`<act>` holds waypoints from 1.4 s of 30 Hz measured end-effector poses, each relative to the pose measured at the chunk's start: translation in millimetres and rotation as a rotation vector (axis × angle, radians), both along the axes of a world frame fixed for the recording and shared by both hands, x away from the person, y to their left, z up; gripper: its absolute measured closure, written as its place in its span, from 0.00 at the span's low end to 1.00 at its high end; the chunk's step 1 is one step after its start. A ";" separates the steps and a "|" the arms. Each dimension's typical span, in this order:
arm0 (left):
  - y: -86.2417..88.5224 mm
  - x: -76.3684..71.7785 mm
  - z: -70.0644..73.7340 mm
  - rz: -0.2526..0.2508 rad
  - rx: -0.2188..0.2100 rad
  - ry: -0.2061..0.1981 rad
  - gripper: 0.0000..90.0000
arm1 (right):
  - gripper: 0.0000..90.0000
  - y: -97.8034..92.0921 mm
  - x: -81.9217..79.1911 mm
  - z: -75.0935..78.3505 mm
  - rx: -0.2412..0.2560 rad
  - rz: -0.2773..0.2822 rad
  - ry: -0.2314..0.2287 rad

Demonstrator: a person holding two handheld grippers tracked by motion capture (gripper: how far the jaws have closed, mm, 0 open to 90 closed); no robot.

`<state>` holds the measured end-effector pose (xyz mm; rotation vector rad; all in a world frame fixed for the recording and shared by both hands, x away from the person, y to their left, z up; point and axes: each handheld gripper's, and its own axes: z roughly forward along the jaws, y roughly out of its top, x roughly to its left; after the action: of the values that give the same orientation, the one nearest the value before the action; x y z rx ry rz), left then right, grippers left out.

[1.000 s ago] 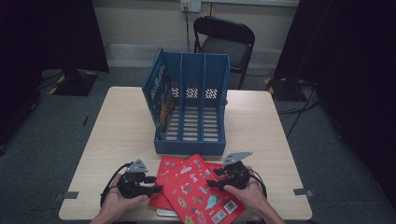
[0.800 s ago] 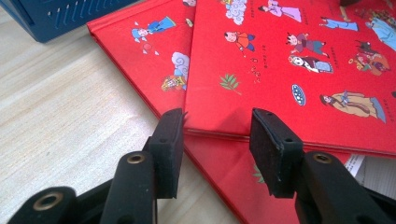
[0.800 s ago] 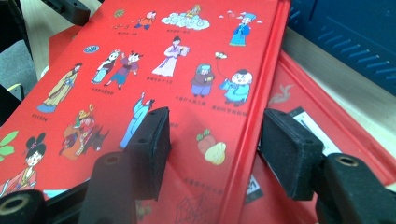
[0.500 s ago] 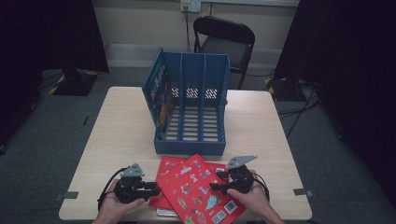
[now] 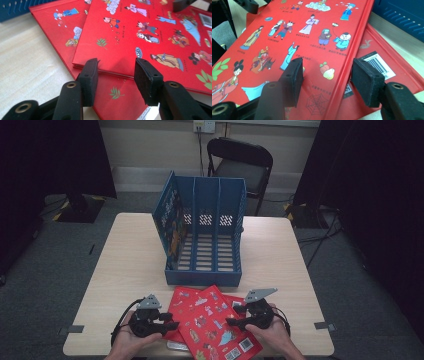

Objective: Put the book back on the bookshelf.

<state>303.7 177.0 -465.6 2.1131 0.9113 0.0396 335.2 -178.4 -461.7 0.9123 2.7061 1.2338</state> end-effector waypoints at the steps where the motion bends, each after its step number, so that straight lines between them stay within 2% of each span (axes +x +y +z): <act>1: -0.2 0.3 -0.3 0.001 -0.003 0.001 0.58 | 0.48 -0.5 -1.0 0.0 0.000 -0.001 -0.001; 4: -0.1 5.7 -1.2 0.006 -0.032 0.022 0.57 | 0.48 -3.6 -6.3 0.1 0.002 -0.002 0.002; 7: -2.6 10.5 -0.6 0.004 -0.038 0.037 0.53 | 0.48 -6.1 -10.3 0.5 -0.001 -0.002 0.003; 10: -5.4 15.9 -0.3 0.017 -0.055 0.039 0.54 | 0.48 -9.6 -14.3 0.2 0.005 -0.007 0.005; 18: -11.9 24.8 0.2 0.020 -0.042 0.030 0.54 | 0.48 -14.2 -20.9 1.3 -0.001 -0.012 0.008; 21: -18.2 31.0 -0.4 0.017 -0.033 0.008 0.54 | 0.50 -17.9 -22.0 3.2 -0.012 0.001 0.021; 24: -21.0 35.6 0.6 0.003 -0.025 0.010 0.54 | 0.51 -20.4 -21.0 3.8 -0.014 0.013 0.027; 26: -22.2 36.9 0.4 0.011 -0.024 0.013 0.54 | 0.50 -20.3 -17.5 4.0 -0.012 0.010 0.025; 28: -25.7 36.4 -1.1 0.006 -0.005 0.001 0.53 | 0.45 -19.2 -11.5 4.6 -0.009 -0.019 0.005; 33: -31.7 41.1 -3.5 0.019 -0.021 0.004 0.52 | 0.42 -16.8 6.5 0.2 0.021 -0.059 0.027; 35: -33.8 43.2 -3.9 0.020 -0.028 0.006 0.52 | 0.39 -16.4 7.2 -0.2 0.022 -0.080 0.021; 42: -40.0 52.0 -3.3 0.021 -0.022 0.010 0.52 | 0.36 -18.4 1.3 -1.0 0.025 -0.102 0.012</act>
<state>355.7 137.0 -468.9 2.0848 0.9360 0.0299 336.5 -196.8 -462.7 1.0500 2.6225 1.2485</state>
